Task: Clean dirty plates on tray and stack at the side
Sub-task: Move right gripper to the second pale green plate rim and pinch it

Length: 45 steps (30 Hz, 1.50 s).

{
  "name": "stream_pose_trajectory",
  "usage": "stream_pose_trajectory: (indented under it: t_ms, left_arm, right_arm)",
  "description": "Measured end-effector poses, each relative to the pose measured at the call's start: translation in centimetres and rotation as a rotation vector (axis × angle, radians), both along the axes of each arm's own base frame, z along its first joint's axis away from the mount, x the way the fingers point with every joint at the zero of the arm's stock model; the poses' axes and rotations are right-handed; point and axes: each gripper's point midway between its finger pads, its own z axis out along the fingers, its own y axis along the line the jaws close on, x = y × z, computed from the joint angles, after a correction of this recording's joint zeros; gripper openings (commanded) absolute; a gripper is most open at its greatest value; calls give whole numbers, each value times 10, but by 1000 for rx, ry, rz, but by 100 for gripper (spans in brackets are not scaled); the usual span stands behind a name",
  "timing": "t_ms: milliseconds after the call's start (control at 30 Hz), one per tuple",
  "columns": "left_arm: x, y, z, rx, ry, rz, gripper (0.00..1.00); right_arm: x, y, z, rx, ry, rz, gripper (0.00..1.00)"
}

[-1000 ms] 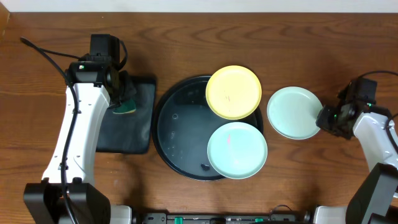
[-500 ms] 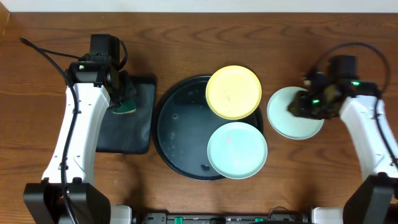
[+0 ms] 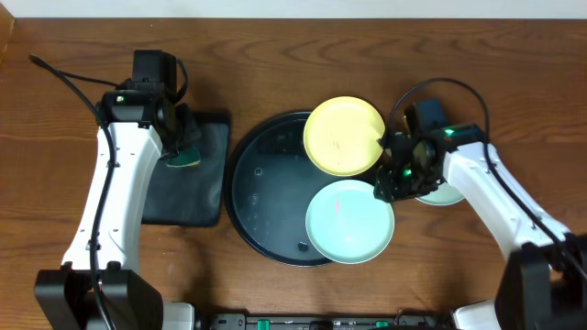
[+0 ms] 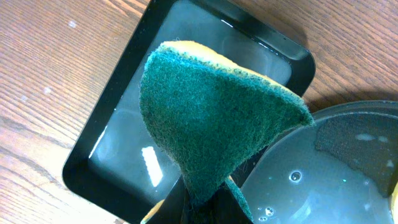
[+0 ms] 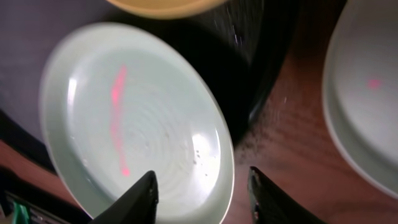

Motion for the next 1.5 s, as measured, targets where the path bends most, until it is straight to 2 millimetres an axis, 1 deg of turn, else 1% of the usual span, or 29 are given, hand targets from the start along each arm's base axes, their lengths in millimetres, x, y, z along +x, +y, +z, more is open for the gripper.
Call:
stream_pose_trajectory:
  t_ms: [133,200,267,333,500,633,733,767,900,1067,1233,1333,1367,1433,1500]
  left_arm:
    - [0,0,0,0,0,0,8]
    - [0,0,0,0,0,0,8]
    - [0,0,0,0,0,0,8]
    - [0,0,0,0,0,0,7]
    - [0,0,0,0,0,0,8]
    - [0,0,0,0,0,0,8]
    - [0,0,0,0,0,0,8]
    - [0,0,0,0,0,0,8]
    - [0,0,0,0,0,0,8]
    - [0,0,0,0,0,0,8]
    - [0,0,0,0,0,0,8]
    - [0,0,0,0,0,0,8]
    - [0,0,0,0,0,0,8]
    - [0,0,0,0,0,0,8]
    - [0,0,0,0,0,0,8]
  right_arm:
    - [-10,-3,-18,-31,88,-1,31]
    - [-12,-4,-26,-44,120,-3,26]
    - [-14,-5,-32,-50,142,-5,22]
    - [-15,-6,-36,-56,158,-7,21]
    - [-17,-5,-37,-57,163,-4,20]
    - [-17,2,-38,-59,150,22,24]
    - [-16,8,-39,-78,131,37,23]
    - [-16,8,-40,-92,129,38,20]
    - [-17,6,-42,-135,124,26,1]
    - [-13,7,-43,-140,107,12,1]
    - [-12,17,-43,-131,87,30,1]
    - [-10,34,-37,-123,63,47,1]
    - [-7,38,-35,-117,50,47,1]
    - [6,53,-24,-94,1,33,1]
    - [24,71,-11,-55,-66,9,1]
